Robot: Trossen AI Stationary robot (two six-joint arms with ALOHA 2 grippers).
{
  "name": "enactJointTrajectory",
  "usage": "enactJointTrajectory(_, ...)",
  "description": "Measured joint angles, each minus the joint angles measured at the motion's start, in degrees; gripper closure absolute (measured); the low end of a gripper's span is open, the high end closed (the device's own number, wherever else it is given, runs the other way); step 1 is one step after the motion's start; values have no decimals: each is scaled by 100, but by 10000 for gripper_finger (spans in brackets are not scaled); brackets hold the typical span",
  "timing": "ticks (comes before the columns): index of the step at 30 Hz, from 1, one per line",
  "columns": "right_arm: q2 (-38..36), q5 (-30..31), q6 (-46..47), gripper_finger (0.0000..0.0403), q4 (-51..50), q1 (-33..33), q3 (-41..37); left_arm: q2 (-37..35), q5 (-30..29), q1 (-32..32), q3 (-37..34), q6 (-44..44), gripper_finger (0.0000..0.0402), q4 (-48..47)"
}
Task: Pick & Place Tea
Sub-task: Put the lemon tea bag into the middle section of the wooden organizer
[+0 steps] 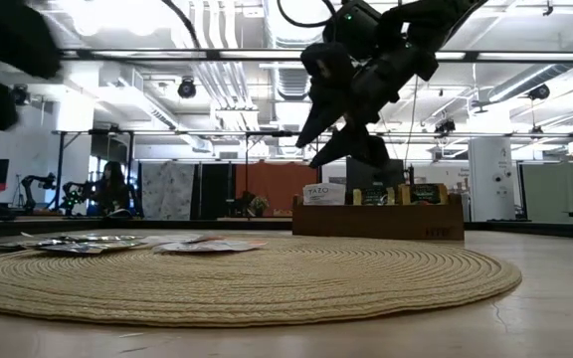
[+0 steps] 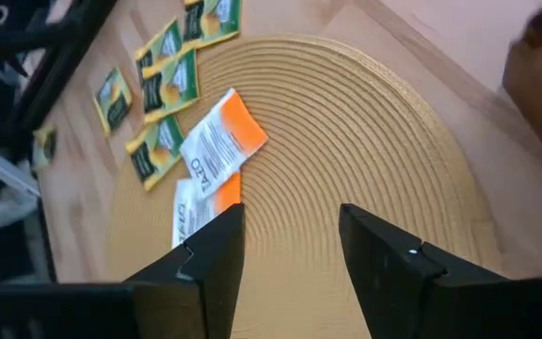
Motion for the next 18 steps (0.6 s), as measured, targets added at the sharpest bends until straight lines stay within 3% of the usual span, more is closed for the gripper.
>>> enactJointTrajectory(4,0,-16,-348,232,10,0,32,135,-36,-1396,-22,-190,260,295)
enactJointTrajectory(8,-2,-16,-560,232,16,0,36,449,-129,-2317,-22,-386,260,787)
enactJointTrajectory(13,-2,-16,-642,232,13,0,36,999,-414,-2591,-26,-587,260,1487)
enactJointTrajectory(18,-2,-16,-642,232,10,0,34,1682,-421,-2641,-26,-417,260,2864)
